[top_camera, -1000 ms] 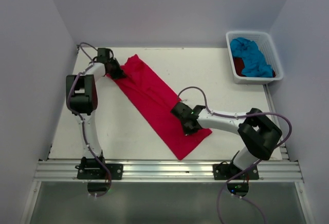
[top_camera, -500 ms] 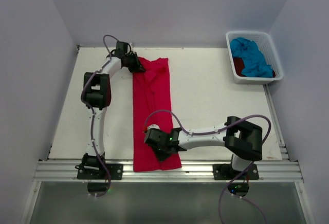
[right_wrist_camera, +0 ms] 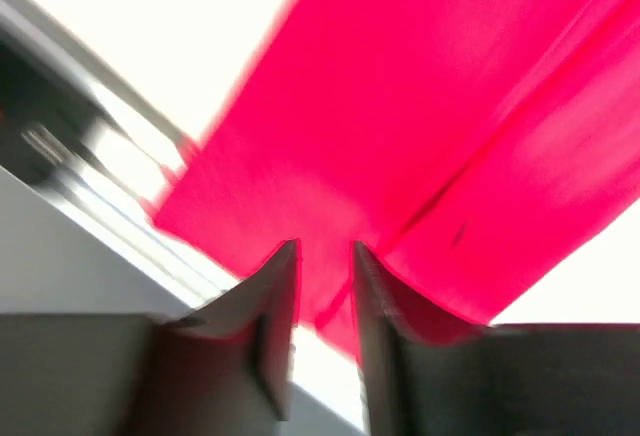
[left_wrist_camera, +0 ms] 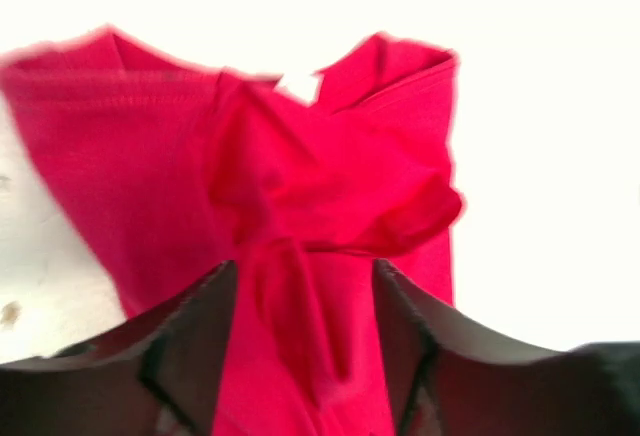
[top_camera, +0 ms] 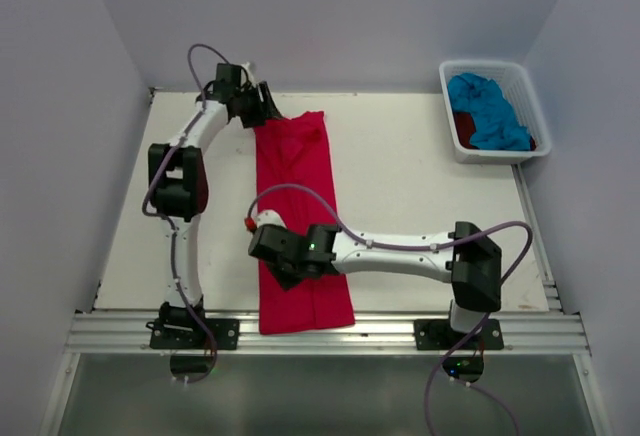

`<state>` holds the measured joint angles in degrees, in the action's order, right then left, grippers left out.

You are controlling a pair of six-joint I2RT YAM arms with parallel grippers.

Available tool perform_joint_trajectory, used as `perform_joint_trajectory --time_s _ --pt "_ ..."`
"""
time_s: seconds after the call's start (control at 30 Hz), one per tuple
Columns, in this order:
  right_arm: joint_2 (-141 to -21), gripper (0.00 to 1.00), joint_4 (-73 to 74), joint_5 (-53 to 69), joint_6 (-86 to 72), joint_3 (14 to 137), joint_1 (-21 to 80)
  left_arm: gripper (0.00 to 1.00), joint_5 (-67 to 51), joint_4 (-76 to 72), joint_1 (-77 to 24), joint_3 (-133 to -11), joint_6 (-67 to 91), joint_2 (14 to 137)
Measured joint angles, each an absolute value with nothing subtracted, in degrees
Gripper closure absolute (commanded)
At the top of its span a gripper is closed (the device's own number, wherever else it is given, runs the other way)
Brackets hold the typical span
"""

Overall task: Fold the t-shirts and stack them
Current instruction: Rotate the tshirt 90 degrees

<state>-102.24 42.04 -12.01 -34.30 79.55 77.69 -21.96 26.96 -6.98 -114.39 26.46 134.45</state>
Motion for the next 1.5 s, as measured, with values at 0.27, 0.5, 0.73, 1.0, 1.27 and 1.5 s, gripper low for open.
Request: perform_joint_trajectory --time_s 0.27,0.5,0.73,1.0,1.27,1.5 --pt "-103.94 0.54 44.47 -15.94 -25.30 105.01 59.42 0.32 -16.45 26.30 -5.58 -111.37 26.35 111.44" --pt "-124.22 0.41 46.59 -9.08 -22.20 134.15 40.21 0.33 -10.72 23.99 -5.02 -82.83 27.42 87.61" --pt "-142.30 0.45 45.39 4.82 -22.57 142.87 29.15 0.33 -8.97 26.87 -5.02 -66.65 27.40 78.13" --pt "-149.42 0.49 41.65 24.84 -23.55 142.63 26.57 0.34 -8.95 27.05 -5.02 -59.24 27.42 71.00" --pt "-149.82 0.55 33.98 35.73 -28.05 140.09 26.28 0.35 -9.63 27.14 -5.13 -55.94 27.42 70.43" --pt "-151.65 0.55 27.66 40.12 -32.03 138.72 25.19 0.36 -9.82 27.16 -5.32 -53.19 27.42 68.77"
